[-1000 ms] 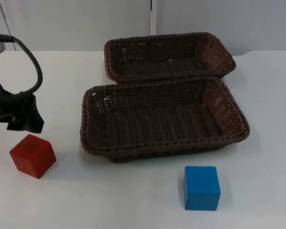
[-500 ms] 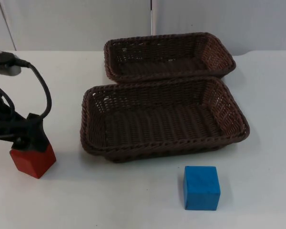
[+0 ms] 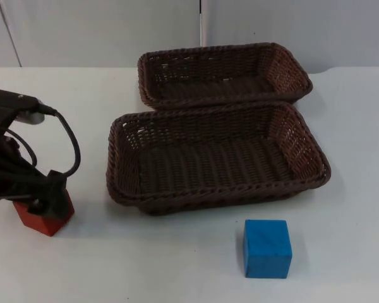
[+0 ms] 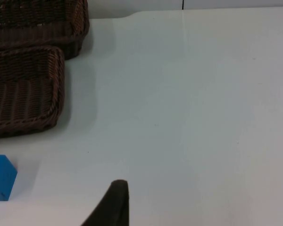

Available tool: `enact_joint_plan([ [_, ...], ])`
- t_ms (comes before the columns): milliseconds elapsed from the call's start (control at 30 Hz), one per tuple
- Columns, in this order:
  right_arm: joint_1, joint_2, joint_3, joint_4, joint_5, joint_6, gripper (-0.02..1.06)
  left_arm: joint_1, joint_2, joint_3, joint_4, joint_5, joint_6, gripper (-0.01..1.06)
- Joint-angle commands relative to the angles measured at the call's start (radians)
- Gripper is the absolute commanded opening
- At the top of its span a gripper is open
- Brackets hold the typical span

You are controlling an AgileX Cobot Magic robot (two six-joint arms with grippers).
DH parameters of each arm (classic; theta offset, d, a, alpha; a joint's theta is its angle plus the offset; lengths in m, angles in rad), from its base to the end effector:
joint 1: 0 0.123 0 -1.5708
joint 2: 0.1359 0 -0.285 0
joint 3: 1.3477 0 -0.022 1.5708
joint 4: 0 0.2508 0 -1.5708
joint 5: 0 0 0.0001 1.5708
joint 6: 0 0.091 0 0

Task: Pick up one cube with the left hand and place it into the upper basket. Pick up one cube with the right hand and place it into the lower basket.

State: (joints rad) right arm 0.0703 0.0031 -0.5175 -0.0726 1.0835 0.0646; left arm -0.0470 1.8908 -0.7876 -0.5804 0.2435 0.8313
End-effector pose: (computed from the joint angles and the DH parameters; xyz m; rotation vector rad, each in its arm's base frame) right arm -0.0070 -0.0063 0.2805 -0.0009 2.0505 -0.0030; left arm 0.3062 -0.0265 0.0925 0.4630 2.7382 -0.1300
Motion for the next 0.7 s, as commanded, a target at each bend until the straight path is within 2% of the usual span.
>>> enact_joint_plan([
  [0,-0.005,-0.003,0.001,0.002,-0.005,-0.008,1.04,-0.002,0.034,-0.021,-0.015,-0.005,0.004,1.05],
  [367,-0.005,-0.003,0.001,0.002,-0.005,-0.008,1.04,-0.002,0.078,-0.025,-0.014,-0.023,0.004,1.05],
  [433,-0.005,-0.003,0.001,0.002,-0.005,-0.008,1.04,-0.002,0.078,-0.025,-0.014,-0.023,0.004,1.02],
  [500,-0.005,-0.003,0.001,0.002,-0.005,-0.008,1.04,-0.002,0.078,-0.025,-0.014,-0.023,0.004,0.92],
  [533,-0.005,-0.003,0.001,0.002,-0.005,-0.008,1.04,-0.002,0.078,-0.025,-0.014,-0.023,0.004,0.92],
  [667,-0.005,-0.003,0.001,0.002,-0.005,-0.008,1.04,-0.002,0.071,-0.025,-0.014,-0.008,0.001,0.41],
])
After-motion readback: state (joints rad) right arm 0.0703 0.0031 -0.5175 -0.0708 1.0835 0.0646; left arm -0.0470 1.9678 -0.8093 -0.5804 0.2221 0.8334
